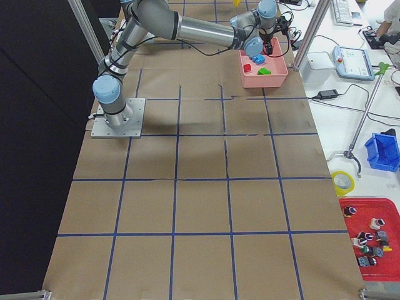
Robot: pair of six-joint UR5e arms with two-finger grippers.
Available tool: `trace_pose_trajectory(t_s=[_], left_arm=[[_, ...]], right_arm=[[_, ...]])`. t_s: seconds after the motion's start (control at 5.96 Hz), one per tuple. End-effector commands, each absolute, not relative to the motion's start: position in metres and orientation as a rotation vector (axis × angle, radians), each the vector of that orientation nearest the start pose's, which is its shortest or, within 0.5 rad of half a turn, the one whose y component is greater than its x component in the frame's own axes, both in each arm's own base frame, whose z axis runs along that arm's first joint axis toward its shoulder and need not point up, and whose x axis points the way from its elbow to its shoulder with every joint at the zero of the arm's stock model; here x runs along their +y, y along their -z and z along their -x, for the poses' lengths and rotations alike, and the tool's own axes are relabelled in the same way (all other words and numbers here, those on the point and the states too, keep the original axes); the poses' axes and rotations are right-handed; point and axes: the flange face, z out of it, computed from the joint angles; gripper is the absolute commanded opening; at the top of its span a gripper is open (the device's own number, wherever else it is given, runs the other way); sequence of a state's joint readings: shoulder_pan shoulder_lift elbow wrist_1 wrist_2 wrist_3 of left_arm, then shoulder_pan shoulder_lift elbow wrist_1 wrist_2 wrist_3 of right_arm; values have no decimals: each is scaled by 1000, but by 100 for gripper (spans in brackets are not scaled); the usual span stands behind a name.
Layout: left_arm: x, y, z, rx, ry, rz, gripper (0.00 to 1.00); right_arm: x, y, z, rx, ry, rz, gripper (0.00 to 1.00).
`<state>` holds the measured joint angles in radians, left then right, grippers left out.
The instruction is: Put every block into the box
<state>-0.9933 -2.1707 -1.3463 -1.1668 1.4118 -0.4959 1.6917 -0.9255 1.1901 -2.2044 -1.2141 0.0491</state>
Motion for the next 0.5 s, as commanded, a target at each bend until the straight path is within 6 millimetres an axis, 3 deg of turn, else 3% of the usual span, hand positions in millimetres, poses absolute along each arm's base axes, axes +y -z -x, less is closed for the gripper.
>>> trace_pose_trajectory(t_s=[0.0, 0.34], left_arm=[[-656, -361, -247, 2969, -2, 1460, 0], [-607, -435, -206, 3101, -179, 1182, 0]], right_arm=[[-724, -401, -208, 2762, 546, 295, 100], [-692, -438, -128, 2872, 304, 432, 100]])
